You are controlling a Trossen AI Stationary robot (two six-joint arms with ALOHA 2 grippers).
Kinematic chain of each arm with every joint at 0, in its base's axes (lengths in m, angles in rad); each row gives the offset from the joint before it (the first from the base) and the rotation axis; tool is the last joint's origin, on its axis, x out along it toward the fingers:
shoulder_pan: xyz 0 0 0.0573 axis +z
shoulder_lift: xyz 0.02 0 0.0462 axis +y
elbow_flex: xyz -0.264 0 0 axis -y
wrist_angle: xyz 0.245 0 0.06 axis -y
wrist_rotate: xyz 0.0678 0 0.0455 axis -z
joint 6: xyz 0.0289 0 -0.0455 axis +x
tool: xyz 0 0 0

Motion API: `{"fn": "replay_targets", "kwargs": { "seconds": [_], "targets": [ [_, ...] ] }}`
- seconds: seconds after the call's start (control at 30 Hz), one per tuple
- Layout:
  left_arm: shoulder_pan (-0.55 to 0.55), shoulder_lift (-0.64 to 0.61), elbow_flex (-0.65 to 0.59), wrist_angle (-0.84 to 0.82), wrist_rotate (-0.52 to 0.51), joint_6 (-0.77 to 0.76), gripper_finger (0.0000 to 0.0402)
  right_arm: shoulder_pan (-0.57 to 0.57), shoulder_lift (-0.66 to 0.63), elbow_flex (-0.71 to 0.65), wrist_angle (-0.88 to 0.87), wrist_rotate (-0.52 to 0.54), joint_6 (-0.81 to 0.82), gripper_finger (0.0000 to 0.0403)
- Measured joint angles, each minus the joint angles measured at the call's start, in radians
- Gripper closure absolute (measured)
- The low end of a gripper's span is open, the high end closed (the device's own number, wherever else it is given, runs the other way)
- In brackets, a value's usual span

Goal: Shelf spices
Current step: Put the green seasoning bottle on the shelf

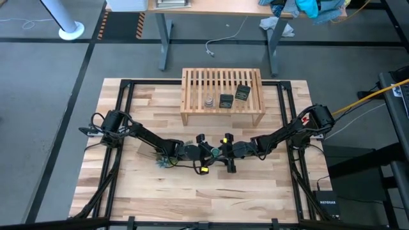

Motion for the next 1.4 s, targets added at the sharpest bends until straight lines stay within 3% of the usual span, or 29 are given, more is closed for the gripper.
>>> {"fn": "replay_targets", "kwargs": {
  "seconds": [0.27, 0.47, 0.83, 0.93, 1.2, 1.4],
  "targets": [
    [0.001, 0.000, 0.000, -0.001, -0.001, 0.000, 0.0217, 0.000, 0.012, 0.007, -0.077, 0.047, 0.104, 0.0180],
    [0.000, 0.000, -0.002, -0.008, -0.015, 0.001, 0.0217, 0.017, 0.057, -0.002, 0.052, 0.146, 0.153, 0.0180],
    [0.000, -0.002, 0.001, -0.024, -0.037, -0.003, 0.0217, 0.014, 0.051, 0.005, 0.002, 0.118, 0.152, 0.0180],
    [0.000, -0.002, 0.001, -0.024, -0.044, -0.003, 0.0217, 0.011, 0.037, 0.004, -0.012, 0.069, 0.108, 0.0180],
    [0.000, -0.001, 0.002, -0.044, -0.063, -0.025, 0.0217, 0.013, -0.056, -0.004, -0.214, 0.075, 0.080, 0.0181],
    [0.000, -0.001, 0.002, -0.044, -0.062, -0.025, 0.0217, 0.013, -0.068, -0.002, -0.244, 0.054, 0.107, 0.0181]
  ]
}}
